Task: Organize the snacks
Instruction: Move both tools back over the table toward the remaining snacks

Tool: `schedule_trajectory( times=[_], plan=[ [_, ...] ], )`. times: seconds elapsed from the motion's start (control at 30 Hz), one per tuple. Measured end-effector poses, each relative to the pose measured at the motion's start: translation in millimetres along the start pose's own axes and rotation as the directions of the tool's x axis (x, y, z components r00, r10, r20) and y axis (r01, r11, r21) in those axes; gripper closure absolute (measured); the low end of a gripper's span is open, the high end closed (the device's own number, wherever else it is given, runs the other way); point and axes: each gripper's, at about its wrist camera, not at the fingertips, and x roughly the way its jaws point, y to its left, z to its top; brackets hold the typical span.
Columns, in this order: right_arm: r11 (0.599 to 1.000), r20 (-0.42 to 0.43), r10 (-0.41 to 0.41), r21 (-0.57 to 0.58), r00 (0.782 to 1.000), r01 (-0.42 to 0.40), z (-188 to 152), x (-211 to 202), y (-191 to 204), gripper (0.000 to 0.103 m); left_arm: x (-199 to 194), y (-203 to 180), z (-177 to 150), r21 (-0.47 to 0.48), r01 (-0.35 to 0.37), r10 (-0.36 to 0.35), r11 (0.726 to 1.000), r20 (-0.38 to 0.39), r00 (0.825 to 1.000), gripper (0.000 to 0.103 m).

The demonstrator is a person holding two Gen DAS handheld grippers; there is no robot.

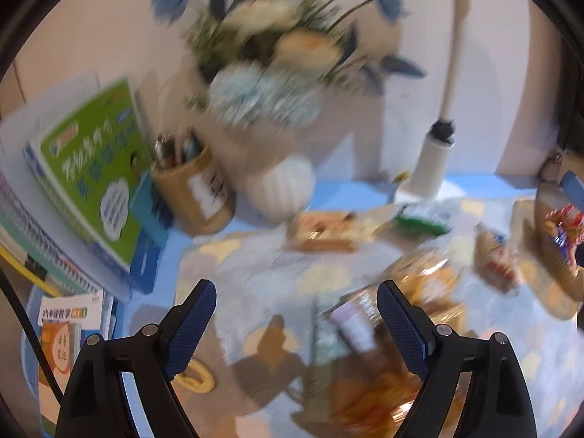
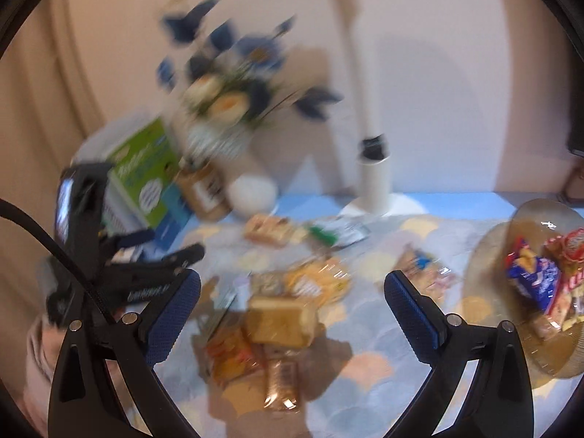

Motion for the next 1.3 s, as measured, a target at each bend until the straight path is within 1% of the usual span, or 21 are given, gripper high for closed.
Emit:
schedule_trajectory(
  times=[0.1,0.17,0.27,0.33,0.37,0.4,0.43,0.47,0.5,0.57,0.63,0.8,0.87,0.97,1.0,1.03,1.1,1.2,1.3],
  plan=[
    [0.999,-0.063,0.006,-0.042,0.998,-0.008,-28,18,16,0.001,20,12,-16,-0.003,0.001,-0.001,1.000,-0.038,0.999,0.015],
    [0.997,-0.131,-0.001,-0.070,0.991,-0.008,-52,35,20,0.001,36,14,-29,0.002,0.021,-0.021,1.000,-0.062,0.998,0.015],
    [0.993,-0.212,-0.060,-0.111,0.975,0.037,-85,58,20,0.001,62,9,-46,0.017,0.035,-0.033,0.999,-0.112,0.993,0.015],
    [0.983,-0.254,-0.123,-0.166,0.959,0.082,-105,75,20,0.001,84,5,-59,0.041,0.033,-0.027,0.999,-0.156,0.987,0.013],
    [0.975,-0.279,-0.163,-0.193,0.946,0.111,-114,84,20,0.000,92,3,-65,0.048,0.040,-0.032,0.998,-0.164,0.986,0.001],
    [0.963,-0.332,-0.216,-0.225,0.918,0.145,-127,100,16,0.000,95,8,-70,0.021,0.048,-0.046,0.999,-0.108,0.993,0.000],
    [0.964,-0.186,-0.185,-0.223,0.965,0.142,-133,92,14,0.000,95,13,-75,-0.009,0.082,-0.082,0.997,-0.072,0.994,0.000],
    [0.966,-0.223,-0.187,-0.217,0.957,0.139,-135,102,10,0.000,98,17,-75,-0.031,0.103,-0.106,0.994,-0.085,0.991,0.000],
    [0.966,-0.220,-0.188,-0.217,0.957,0.140,-137,106,8,0.000,98,17,-73,-0.033,0.108,-0.111,0.994,-0.087,0.990,0.000],
    [0.965,-0.221,-0.194,-0.221,0.956,0.144,-141,117,5,0.000,99,14,-72,-0.013,0.095,-0.096,0.995,-0.085,0.992,0.000],
    [0.965,-0.221,-0.193,-0.219,0.956,0.144,-145,128,0,0.000,98,14,-71,-0.018,0.099,-0.100,0.995,-0.083,0.992,0.000],
    [0.965,-0.218,-0.192,-0.218,0.957,0.144,-151,139,-4,0.000,99,16,-71,-0.018,0.102,-0.103,0.995,-0.084,0.991,0.000],
    [0.966,-0.220,-0.189,-0.217,0.957,0.141,-149,135,-3,0.000,98,17,-71,-0.008,0.105,-0.105,0.994,-0.087,0.991,0.000],
    [0.966,-0.221,-0.189,-0.216,0.957,0.141,-151,141,-5,0.000,97,15,-72,-0.007,0.099,-0.099,0.995,-0.084,0.991,0.000],
    [0.966,-0.221,-0.188,-0.216,0.957,0.140,-146,132,-2,0.000,97,16,-72,-0.009,0.101,-0.102,0.995,-0.085,0.991,0.000],
    [0.966,-0.221,-0.187,-0.216,0.957,0.139,-148,136,-4,0.000,97,15,-72,-0.010,0.100,-0.101,0.995,-0.085,0.991,0.000],
    [0.966,-0.221,-0.188,-0.217,0.957,0.140,-144,127,1,0.000,96,14,-72,-0.008,0.098,-0.098,0.995,-0.084,0.992,0.000],
    [0.966,-0.221,-0.187,-0.216,0.957,0.139,-147,137,-3,0.000,96,14,-72,-0.008,0.098,-0.098,0.995,-0.085,0.992,0.000],
    [0.966,-0.221,-0.188,-0.216,0.957,0.140,-144,129,0,0.000,96,14,-72,-0.008,0.098,-0.098,0.995,-0.085,0.992,0.000]
  ],
)
